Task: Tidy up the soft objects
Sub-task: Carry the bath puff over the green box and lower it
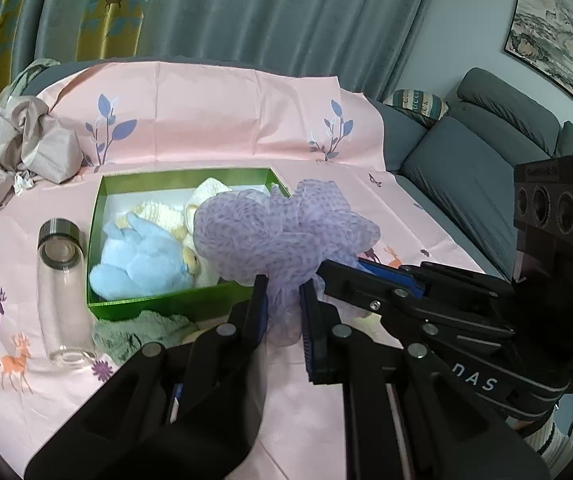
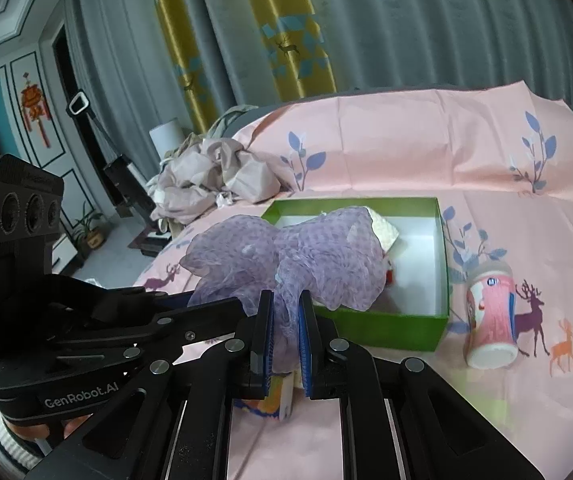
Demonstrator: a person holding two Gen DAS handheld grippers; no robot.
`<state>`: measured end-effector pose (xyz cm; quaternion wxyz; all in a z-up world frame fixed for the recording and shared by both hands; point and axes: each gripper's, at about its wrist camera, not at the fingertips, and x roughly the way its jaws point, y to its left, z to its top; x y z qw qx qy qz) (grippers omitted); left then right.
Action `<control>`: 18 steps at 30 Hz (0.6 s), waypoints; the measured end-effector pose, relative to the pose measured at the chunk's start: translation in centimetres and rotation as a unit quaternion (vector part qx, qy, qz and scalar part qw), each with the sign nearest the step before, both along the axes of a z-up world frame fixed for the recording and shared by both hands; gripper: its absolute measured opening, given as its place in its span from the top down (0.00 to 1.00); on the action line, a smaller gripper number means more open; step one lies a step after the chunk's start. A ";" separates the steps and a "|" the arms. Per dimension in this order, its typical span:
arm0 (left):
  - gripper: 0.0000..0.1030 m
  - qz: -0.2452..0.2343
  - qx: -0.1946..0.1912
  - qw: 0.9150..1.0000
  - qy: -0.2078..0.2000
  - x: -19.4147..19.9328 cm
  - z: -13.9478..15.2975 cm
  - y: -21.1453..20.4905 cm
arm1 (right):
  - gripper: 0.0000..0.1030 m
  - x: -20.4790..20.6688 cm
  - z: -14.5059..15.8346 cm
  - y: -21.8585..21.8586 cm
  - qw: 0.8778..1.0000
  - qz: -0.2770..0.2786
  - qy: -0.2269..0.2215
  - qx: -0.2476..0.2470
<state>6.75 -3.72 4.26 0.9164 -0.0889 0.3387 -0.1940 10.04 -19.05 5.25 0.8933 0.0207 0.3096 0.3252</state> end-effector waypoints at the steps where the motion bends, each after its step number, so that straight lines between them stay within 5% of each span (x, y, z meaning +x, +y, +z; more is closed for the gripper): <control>1: 0.87 0.000 0.002 1.000 -0.001 0.2 0.0 0.0 | 0.88 0.2 0.0 0.1 1.000 -0.001 -0.001 0.001; 18: 0.87 -0.001 0.011 1.000 -0.003 4.7 0.2 0.5 | 0.88 4.4 0.5 0.9 1.000 -0.012 -0.010 -0.010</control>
